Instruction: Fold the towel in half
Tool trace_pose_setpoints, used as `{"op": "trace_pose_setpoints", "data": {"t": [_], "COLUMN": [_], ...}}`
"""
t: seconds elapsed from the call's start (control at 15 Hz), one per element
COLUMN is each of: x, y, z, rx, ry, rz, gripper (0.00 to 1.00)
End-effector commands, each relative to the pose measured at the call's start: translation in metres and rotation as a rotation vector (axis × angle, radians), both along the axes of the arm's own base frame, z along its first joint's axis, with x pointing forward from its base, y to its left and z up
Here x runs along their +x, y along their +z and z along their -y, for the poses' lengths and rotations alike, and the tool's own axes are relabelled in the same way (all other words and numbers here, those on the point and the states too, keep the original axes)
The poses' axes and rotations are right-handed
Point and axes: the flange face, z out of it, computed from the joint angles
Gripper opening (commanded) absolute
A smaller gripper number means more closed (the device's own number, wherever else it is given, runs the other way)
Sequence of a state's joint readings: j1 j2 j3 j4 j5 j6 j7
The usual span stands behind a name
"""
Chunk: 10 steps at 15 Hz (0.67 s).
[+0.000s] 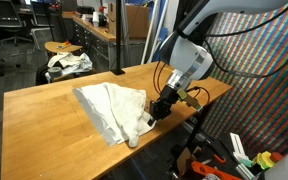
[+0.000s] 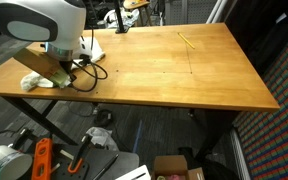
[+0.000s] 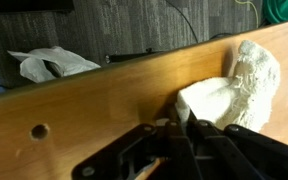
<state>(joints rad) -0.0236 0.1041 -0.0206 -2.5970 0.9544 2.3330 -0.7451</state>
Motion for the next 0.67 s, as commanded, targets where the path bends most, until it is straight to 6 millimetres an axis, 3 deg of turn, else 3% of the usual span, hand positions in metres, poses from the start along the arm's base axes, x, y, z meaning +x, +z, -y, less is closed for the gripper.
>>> {"op": "trace_pose_setpoints", "data": {"t": [0.0,0.07,0.2,0.47,0.6], "x": [0.006,0.006,0.006,0.022,0.041], "y": [0.002,0.003,0.005,0.033,0.051], "z": [0.010,0.009,0.009,0.010,0.012], "rx": [-0.048,-0.050,-0.052,-0.055,-0.125], "ry": [0.016,0.023,0.034,0.025,0.016], "rz": [-0.002,-0.009,-0.017,0.002,0.025], "gripper": [0.06,0.33,0.40,0.69,0.86]}}
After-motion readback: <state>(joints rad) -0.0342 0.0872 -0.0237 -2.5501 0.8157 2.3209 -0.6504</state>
